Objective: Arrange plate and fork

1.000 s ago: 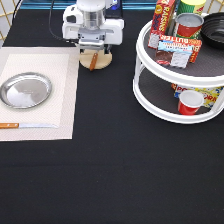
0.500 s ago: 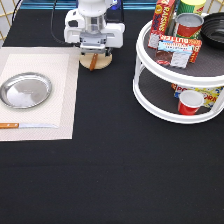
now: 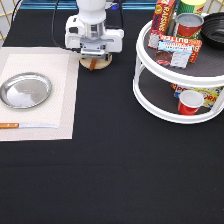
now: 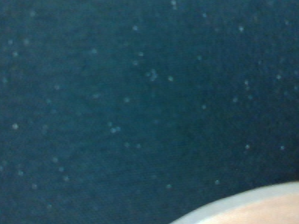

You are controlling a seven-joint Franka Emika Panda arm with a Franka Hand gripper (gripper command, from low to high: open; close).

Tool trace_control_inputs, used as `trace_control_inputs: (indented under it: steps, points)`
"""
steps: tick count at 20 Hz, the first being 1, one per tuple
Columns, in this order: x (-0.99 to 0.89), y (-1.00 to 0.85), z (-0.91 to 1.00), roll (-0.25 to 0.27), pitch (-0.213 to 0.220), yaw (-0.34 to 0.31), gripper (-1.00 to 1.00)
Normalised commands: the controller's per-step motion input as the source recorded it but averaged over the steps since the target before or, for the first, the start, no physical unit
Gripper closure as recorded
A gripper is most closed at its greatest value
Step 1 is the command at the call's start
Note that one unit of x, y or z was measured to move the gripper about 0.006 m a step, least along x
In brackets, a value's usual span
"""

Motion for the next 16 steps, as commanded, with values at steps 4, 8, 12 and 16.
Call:
trace_control_inputs:
  steps: [4,8,12,16]
  points:
    - [0.07,-0.05,-0.02,0.059,0.0,0.0,1.0]
    - [0.15,-0.05,0.0,0.056,0.0,0.0,1.0]
    - [0.11,-0.07,0.0,0.057,0.0,0.0,1.0]
    - [0.11,0.0,0.01,0.058,0.0,0.0,1.0]
